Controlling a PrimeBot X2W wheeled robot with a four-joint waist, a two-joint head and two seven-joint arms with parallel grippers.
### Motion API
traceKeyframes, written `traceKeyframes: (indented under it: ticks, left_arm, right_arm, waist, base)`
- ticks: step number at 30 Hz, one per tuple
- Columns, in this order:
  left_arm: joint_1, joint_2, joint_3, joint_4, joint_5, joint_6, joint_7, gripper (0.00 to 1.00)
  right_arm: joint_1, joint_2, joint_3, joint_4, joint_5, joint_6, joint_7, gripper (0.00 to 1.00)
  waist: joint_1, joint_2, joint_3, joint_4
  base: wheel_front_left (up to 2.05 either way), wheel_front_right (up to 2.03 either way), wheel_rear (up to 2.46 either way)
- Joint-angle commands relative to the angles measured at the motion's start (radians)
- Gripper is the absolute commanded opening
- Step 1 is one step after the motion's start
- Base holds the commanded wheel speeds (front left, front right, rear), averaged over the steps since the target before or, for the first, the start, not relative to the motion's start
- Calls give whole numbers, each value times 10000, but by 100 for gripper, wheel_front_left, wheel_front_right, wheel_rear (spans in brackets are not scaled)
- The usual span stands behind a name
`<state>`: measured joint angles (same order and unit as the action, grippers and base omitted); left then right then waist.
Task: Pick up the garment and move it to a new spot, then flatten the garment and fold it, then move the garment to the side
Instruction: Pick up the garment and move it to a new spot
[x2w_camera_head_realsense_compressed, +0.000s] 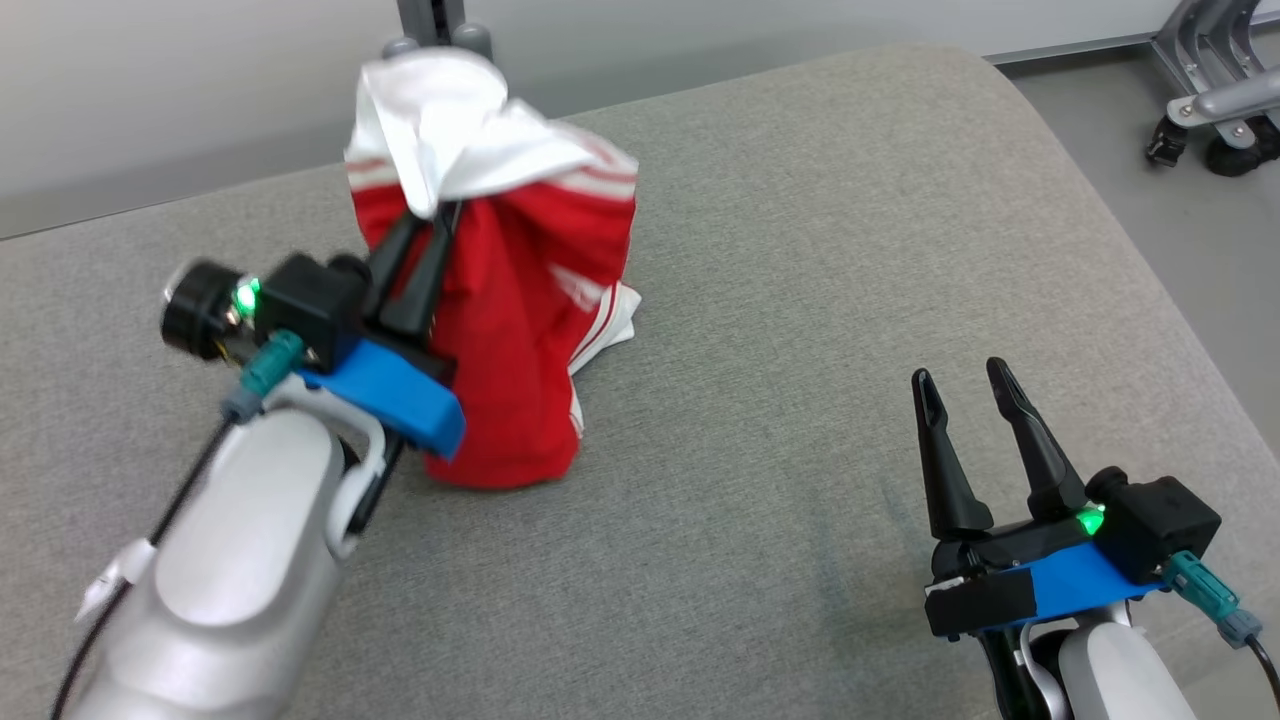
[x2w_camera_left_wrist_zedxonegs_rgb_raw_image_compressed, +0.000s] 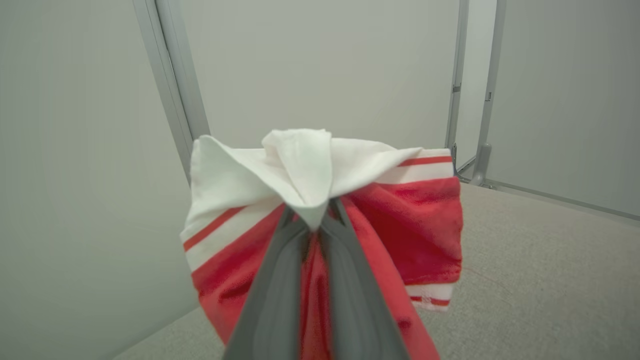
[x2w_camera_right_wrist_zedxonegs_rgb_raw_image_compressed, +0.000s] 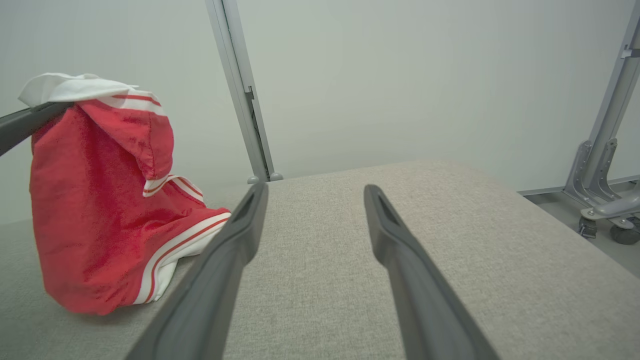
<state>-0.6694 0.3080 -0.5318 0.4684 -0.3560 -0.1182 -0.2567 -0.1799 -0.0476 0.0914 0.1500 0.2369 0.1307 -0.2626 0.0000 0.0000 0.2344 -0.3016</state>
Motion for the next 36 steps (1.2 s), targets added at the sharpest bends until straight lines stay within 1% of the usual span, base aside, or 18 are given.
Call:
traceKeyframes:
  ticks: [1, 7, 9, 13, 14, 15, 16, 21, 25, 28, 31, 33, 36]
  left_arm:
    - [196, -73, -67, 92, -41, 13, -35, 0]
    - [1431, -573, -579, 721, -155, -67, -89, 0]
    - [1960, -790, -929, 915, -155, -102, -93, 0]
    - [2359, -1016, -1280, 899, -73, -136, -96, 0]
    - [2418, -1065, -1290, 858, -69, -140, -95, 29]
    - [2472, -1119, -1344, 808, -34, -142, -97, 94]
    - [2547, -1157, -1382, 754, -22, -144, -97, 100]
    - [2925, -1132, -1161, 82, 220, -128, -97, 100]
    - [3350, -846, -875, -445, 314, -23, -98, 100]
    - [3755, -687, -169, -810, -127, 88, -98, 100]
    - [3952, -413, 578, -1302, -15, 380, -97, 100]
    - [4163, -373, 1154, -1659, -18, 599, -97, 100]
    - [4432, -357, 2041, -2198, 74, 811, -89, 100]
  right_arm:
    - [8, -51, -2, 9, -20, 1, -34, 100]
    - [-39, -48, -2, 141, -58, 3, -34, 100]
    - [-38, -49, -45, 219, -102, 3, -34, 100]
    - [21, -49, -34, 271, -136, 3, -34, 100]
    - [39, -49, -14, 290, -149, 3, -34, 100]
    - [68, -49, -42, 308, -166, 3, -34, 100]
    - [95, -46, -9, 322, -156, 3, -34, 100]
    - [204, -48, -68, 371, -168, 3, -34, 100]
    - [292, -51, -203, 400, -259, 3, -34, 100]
    - [351, -49, -260, 392, -277, 3, -32, 100]
    - [394, -46, -320, 393, -280, 3, -34, 100]
    - [408, -49, -370, 420, -315, 3, -34, 100]
    - [502, -49, -467, 472, -355, 3, -34, 100]
  waist:
    - [0, 0, 13, 62]
    - [0, 0, -112, 344]
    - [0, 0, -216, 489]
    - [0, 0, -392, 739]
    - [0, 0, -435, 795]
    - [0, 0, -492, 889]
    - [0, 0, -544, 952]
    - [0, 0, -800, 1342]
    - [0, 0, -1017, 1706]
    - [0, 0, -1109, 1995]
    - [0, 0, -1186, 2312]
    - [0, 0, -1254, 2508]
    - [0, 0, -1401, 2800]
  base:
    - [0, 0, 0]
    - [0, 0, 0]
    - [0, 0, 0]
    - [0, 0, 0]
    - [0, 0, 0]
    - [0, 0, 0]
    - [0, 0, 0]
    - [0, 0, 0]
    - [0, 0, 0]
    - [0, 0, 0]
    - [0, 0, 0]
    - [0, 0, 0]
    - [0, 0, 0]
